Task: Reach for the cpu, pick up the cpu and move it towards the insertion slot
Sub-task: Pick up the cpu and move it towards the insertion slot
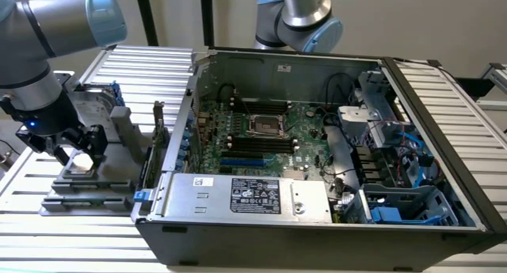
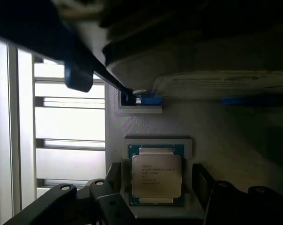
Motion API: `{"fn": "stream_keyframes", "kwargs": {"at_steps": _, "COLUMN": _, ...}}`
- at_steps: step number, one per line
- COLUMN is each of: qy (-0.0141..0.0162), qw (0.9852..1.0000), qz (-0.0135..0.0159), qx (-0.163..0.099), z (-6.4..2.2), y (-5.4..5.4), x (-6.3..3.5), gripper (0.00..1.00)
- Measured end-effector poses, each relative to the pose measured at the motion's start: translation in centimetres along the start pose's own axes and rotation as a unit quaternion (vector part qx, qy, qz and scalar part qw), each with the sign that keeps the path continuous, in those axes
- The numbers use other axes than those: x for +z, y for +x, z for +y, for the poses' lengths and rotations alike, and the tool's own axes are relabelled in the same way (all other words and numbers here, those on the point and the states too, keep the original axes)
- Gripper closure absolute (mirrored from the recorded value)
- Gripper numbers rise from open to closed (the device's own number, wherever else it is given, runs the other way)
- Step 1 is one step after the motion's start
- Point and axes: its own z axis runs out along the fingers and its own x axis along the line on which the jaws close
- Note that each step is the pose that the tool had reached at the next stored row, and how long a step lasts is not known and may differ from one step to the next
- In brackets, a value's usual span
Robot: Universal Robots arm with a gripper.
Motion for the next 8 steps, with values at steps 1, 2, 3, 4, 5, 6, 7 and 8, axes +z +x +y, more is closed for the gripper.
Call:
{"fn": "stream_keyframes", "kwargs": {"at_steps": 1, "qy": 0.0003, "qw": 1.0, "qz": 0.0, "qx": 0.0, "z": 0.01, "y": 0.0, "x": 0.01, "gripper": 0.29}}
{"fn": "stream_keyframes", "kwargs": {"at_steps": 2, "qy": 0.0005, "qw": 1.0, "qz": 0.0, "qx": 0.0, "z": 0.01, "y": 0.0, "x": 0.03, "gripper": 0.29}}
{"fn": "stream_keyframes", "kwargs": {"at_steps": 3, "qy": 0.0007, "qw": 1.0, "qz": -0.0001, "qx": 0.0, "z": 0.01, "y": 0.0, "x": 0.07, "gripper": 0.29}}
{"fn": "stream_keyframes", "kwargs": {"at_steps": 4, "qy": 0.0009, "qw": 1.0, "qz": -0.0001, "qx": 0.0, "z": 0.01, "y": 0.0, "x": 0.11, "gripper": 0.29}}
{"fn": "stream_keyframes", "kwargs": {"at_steps": 5, "qy": 0.0011, "qw": 1.0, "qz": -0.0001, "qx": 0.0, "z": 0.01, "y": 0.0, "x": 0.14, "gripper": 0.29}}
{"fn": "stream_keyframes", "kwargs": {"at_steps": 6, "qy": 0.0013, "qw": 1.0, "qz": 0.0, "qx": 0.0, "z": 0.01, "y": 0.0, "x": 0.15, "gripper": 0.29}}
{"fn": "stream_keyframes", "kwargs": {"at_steps": 7, "qy": 0.0015, "qw": 1.0, "qz": 0.0, "qx": 0.0, "z": 0.01, "y": 0.0, "x": 0.16, "gripper": 0.29}}
{"fn": "stream_keyframes", "kwargs": {"at_steps": 8, "qy": 0.0016, "qw": 1.0, "qz": 0.0001, "qx": 0.0, "z": 0.01, "y": 0.0, "x": 0.16, "gripper": 0.29}}
